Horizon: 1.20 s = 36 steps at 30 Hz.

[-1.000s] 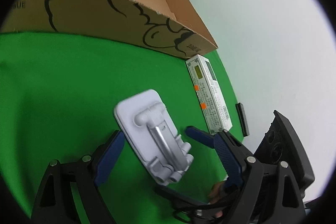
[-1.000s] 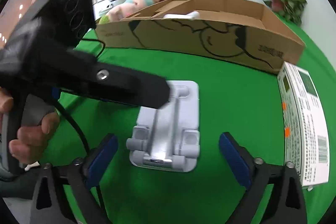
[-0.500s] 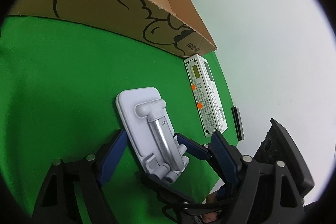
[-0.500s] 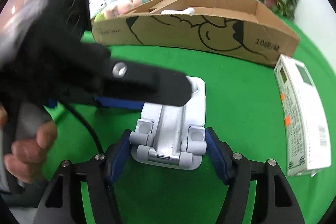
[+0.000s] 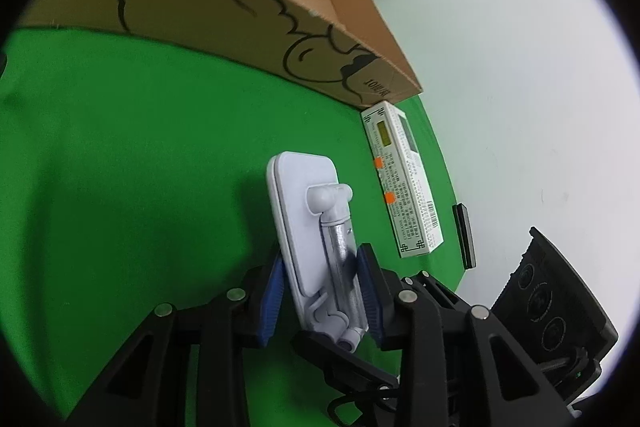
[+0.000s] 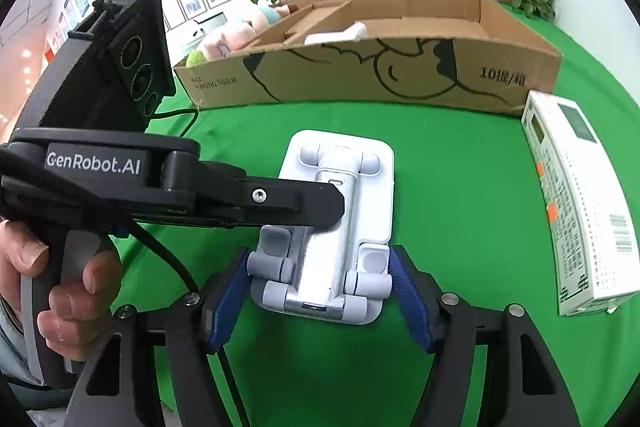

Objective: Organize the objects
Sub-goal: 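Lift the phone stand with the right tool and carry it over the box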

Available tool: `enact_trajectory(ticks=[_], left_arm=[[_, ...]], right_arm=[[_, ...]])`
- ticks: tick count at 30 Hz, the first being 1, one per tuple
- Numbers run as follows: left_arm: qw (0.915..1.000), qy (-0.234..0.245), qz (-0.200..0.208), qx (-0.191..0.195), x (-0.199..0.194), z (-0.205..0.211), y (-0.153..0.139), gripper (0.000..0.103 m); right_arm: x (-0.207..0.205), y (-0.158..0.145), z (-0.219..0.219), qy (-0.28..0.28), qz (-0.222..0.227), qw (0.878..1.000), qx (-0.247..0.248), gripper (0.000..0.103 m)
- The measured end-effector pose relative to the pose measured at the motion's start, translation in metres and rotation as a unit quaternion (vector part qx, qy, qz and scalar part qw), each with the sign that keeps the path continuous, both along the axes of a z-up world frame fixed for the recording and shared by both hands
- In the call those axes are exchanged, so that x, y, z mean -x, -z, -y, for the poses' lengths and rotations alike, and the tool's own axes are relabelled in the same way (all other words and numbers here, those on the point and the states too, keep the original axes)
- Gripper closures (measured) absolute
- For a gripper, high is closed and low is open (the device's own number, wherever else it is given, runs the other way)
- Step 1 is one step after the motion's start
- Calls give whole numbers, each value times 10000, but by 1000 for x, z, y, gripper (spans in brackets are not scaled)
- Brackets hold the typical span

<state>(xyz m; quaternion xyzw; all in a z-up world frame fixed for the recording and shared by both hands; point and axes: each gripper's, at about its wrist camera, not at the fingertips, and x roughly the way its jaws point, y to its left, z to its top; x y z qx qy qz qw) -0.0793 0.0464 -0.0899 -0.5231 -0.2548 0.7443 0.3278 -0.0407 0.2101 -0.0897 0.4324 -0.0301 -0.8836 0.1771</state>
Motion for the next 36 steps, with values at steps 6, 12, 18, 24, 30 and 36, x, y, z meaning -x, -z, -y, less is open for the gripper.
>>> enact_trajectory(ticks=[6, 12, 18, 24, 30, 36], left_arm=[[9984, 71, -527, 213, 1, -7, -42, 73], [9896, 105, -1358, 457, 6, -16, -118, 73], [9784, 146, -1964, 622, 36, -27, -175, 73], [9782, 178, -1973, 622, 95, -32, -217, 73], [9863, 250, -1431, 786, 158, -35, -221, 73], [9923, 268, -790, 919, 200, -38, -176, 73]], right_arm=[[-3, -29, 2, 92, -429, 9990, 87, 38], [-1, -90, -4, 169, -1059, 9937, 324, 39], [30, -145, -7, 197, -1468, 9882, 396, 39], [94, -187, -15, 209, -1423, 9886, 442, 39], [174, -200, -27, 202, -686, 9956, 601, 39], [225, -168, -32, 203, 13, 9973, 712, 39]])
